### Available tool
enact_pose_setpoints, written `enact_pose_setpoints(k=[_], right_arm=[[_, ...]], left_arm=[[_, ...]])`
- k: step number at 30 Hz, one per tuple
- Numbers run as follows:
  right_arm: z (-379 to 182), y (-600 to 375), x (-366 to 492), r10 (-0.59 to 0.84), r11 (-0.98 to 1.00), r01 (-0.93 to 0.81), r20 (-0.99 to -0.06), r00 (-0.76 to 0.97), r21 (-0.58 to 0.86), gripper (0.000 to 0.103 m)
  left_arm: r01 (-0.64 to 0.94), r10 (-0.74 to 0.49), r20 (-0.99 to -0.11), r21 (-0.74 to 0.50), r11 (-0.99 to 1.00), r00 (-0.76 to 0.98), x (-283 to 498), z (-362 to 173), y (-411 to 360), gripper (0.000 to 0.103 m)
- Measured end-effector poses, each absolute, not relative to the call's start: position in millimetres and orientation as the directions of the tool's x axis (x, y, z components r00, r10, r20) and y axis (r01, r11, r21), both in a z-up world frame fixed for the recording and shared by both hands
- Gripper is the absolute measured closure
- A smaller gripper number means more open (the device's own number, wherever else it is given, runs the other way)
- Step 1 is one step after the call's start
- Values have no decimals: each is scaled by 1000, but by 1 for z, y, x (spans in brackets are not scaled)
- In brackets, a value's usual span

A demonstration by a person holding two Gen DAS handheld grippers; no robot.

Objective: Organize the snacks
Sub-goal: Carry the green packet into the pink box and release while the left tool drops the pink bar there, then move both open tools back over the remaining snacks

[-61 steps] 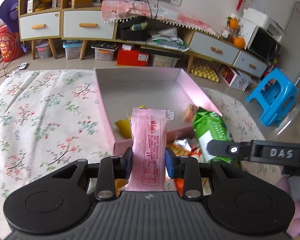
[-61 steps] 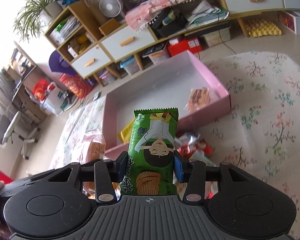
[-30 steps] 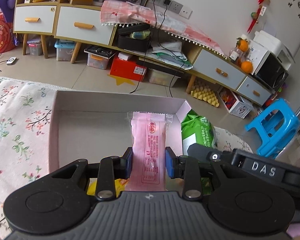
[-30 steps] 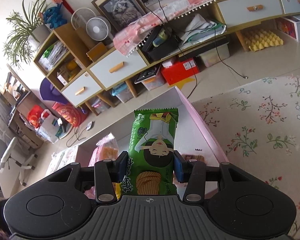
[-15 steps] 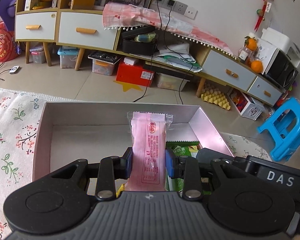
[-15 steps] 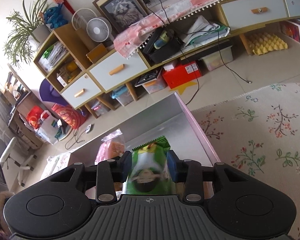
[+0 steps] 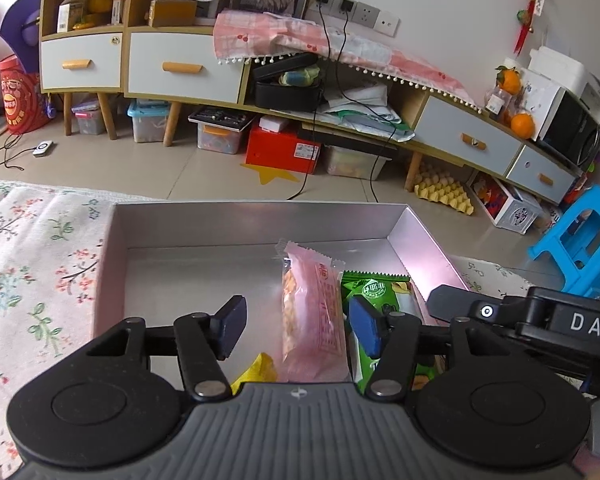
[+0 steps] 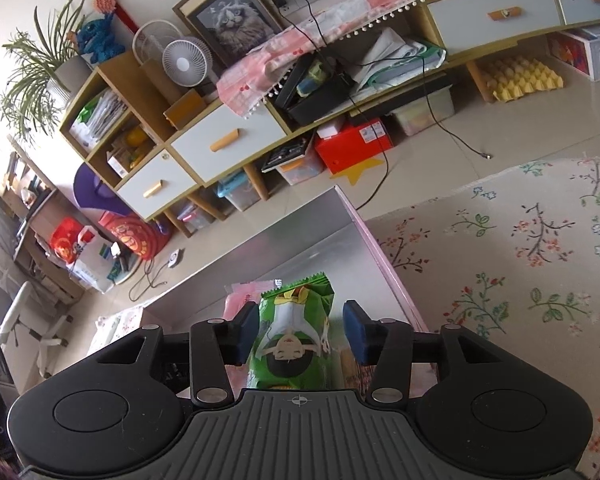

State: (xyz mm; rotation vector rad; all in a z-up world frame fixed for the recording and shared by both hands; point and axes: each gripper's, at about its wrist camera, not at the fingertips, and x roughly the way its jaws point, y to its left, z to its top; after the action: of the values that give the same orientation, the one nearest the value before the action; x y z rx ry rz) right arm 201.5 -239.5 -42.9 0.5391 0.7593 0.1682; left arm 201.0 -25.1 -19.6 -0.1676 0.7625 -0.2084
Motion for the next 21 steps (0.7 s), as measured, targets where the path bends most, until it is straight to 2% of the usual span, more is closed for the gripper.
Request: enact_pose_setpoints(k=[3, 6, 10, 18, 21], right_arm=[[-36, -240, 194, 331, 857, 41, -608, 722, 514, 50], [-27, -238, 184, 329, 863, 33, -610, 721, 504, 49], [-16, -234, 171, 328, 872, 20, -613, 719, 490, 41], [8, -222, 145, 328, 889, -12, -616, 717, 458, 27], [14, -221, 134, 341, 884, -19, -615, 711, 467, 25]], left_arm=[[123, -242, -663, -222, 967, 709, 194, -13, -24, 45], [120, -235, -663, -215, 969, 711, 185, -7, -22, 42], [113, -223, -667, -205, 972, 711, 176, -1, -21, 36], [111, -215, -675, -195, 975, 705, 154, 11, -16, 20], [116, -223, -680, -200, 973, 699, 145, 14, -11, 13]])
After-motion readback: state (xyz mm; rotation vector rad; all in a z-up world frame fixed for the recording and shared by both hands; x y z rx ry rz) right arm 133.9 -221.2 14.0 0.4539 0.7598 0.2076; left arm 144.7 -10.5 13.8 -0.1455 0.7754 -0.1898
